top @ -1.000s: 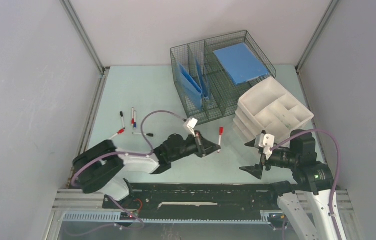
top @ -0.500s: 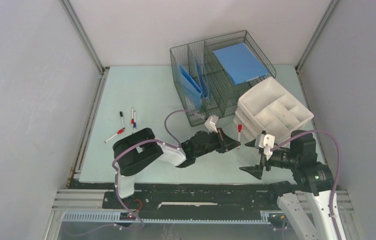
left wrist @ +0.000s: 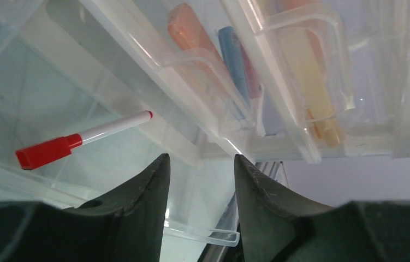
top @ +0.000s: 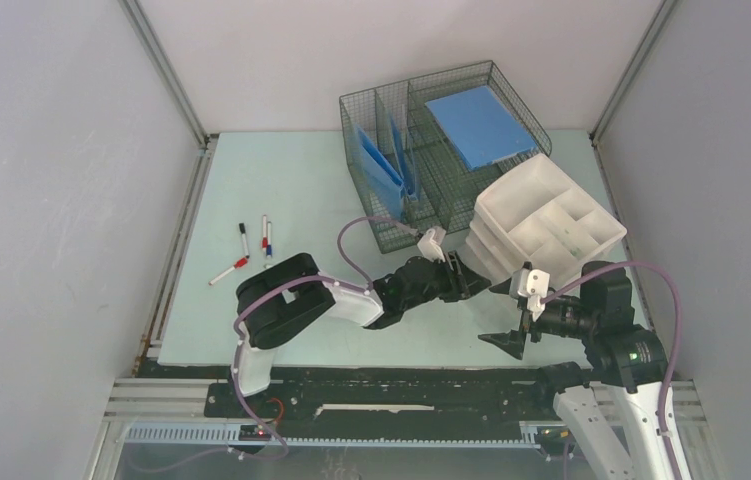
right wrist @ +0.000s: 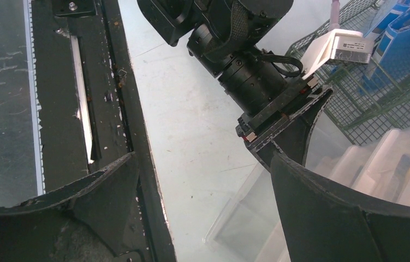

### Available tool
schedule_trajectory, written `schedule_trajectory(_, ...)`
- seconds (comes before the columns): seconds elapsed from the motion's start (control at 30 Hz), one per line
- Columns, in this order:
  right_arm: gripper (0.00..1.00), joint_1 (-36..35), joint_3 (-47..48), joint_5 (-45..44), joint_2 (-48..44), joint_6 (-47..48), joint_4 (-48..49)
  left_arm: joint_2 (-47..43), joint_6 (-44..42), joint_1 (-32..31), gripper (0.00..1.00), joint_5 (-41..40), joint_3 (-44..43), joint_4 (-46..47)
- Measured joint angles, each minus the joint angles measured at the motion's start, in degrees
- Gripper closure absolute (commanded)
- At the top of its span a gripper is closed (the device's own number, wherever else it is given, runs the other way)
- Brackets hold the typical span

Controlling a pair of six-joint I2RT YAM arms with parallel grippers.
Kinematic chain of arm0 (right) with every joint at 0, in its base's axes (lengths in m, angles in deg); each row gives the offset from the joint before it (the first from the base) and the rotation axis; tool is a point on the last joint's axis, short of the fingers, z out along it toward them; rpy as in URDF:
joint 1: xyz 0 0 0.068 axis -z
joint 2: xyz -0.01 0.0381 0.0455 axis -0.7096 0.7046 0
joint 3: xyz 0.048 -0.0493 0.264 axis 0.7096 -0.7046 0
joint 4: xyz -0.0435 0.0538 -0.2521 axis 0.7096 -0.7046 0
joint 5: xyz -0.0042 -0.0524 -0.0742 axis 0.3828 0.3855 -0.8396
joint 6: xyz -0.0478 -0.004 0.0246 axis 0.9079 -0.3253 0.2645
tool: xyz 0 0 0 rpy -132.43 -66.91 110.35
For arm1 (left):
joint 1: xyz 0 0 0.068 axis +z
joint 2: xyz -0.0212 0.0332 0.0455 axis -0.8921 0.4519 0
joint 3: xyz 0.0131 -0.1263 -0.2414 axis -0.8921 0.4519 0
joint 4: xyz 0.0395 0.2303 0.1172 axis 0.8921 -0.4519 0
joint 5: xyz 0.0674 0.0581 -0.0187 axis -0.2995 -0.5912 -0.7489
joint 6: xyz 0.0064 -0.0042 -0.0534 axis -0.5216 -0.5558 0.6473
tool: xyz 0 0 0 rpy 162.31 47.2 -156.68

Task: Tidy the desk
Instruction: Place the stationery in the drawer.

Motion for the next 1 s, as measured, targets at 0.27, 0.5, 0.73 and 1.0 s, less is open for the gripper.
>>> schedule_trajectory(0.27,0.03,0.3,0.0,0.0,0.0,0.0,0.0,-6.5,-4.2,-0.1,0.47,-2.8,4.4,-3.5)
schedule_trajectory(0.5,0.03,0.4,0.0,0.0,-0.2,0.1,0.0,-23.2,-11.5,-0.2,0.39,-10.5,12.9,-8.2)
schedule_trajectory(0.73,0.03,0.4,0.0,0.0,-0.2,0.1,0.0,-41.7,-19.3,-0.2,0.02,-26.2,20.8,-22.5)
schedule_trajectory(1.0,0.03,0.4,0.0,0.0,-0.2,0.1,-0.1,-63.2,-21.2,2.7,0.0,-42.3,28.4,-37.7)
